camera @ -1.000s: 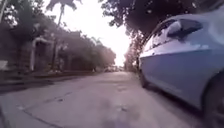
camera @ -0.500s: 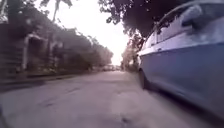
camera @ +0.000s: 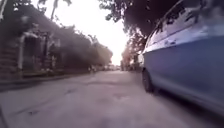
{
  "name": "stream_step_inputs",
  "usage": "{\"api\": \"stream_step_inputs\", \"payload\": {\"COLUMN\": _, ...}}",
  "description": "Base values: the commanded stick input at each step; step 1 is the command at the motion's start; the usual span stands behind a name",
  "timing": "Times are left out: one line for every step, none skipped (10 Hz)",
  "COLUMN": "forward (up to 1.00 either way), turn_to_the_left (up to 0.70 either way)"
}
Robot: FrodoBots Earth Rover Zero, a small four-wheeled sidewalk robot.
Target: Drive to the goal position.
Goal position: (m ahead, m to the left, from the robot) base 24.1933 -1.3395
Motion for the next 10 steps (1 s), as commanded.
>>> {"api": "stream_step_inputs", "payload": {"forward": 0.7, "turn_to_the_left": 0.0}}
{"api": "stream_step_inputs", "payload": {"forward": 0.7, "turn_to_the_left": 0.0}}
{"api": "stream_step_inputs", "payload": {"forward": 0.7, "turn_to_the_left": 0.0}}
{"api": "stream_step_inputs", "payload": {"forward": 0.7, "turn_to_the_left": -0.04}}
{"api": "stream_step_inputs", "payload": {"forward": 0.7, "turn_to_the_left": -0.27}}
{"api": "stream_step_inputs", "payload": {"forward": 0.7, "turn_to_the_left": -0.35}}
{"api": "stream_step_inputs", "payload": {"forward": 0.7, "turn_to_the_left": -0.35}}
{"api": "stream_step_inputs", "payload": {"forward": 0.7, "turn_to_the_left": -0.35}}
{"api": "stream_step_inputs", "payload": {"forward": 0.7, "turn_to_the_left": -0.17}}
{"api": "stream_step_inputs", "payload": {"forward": 0.7, "turn_to_the_left": 0.0}}
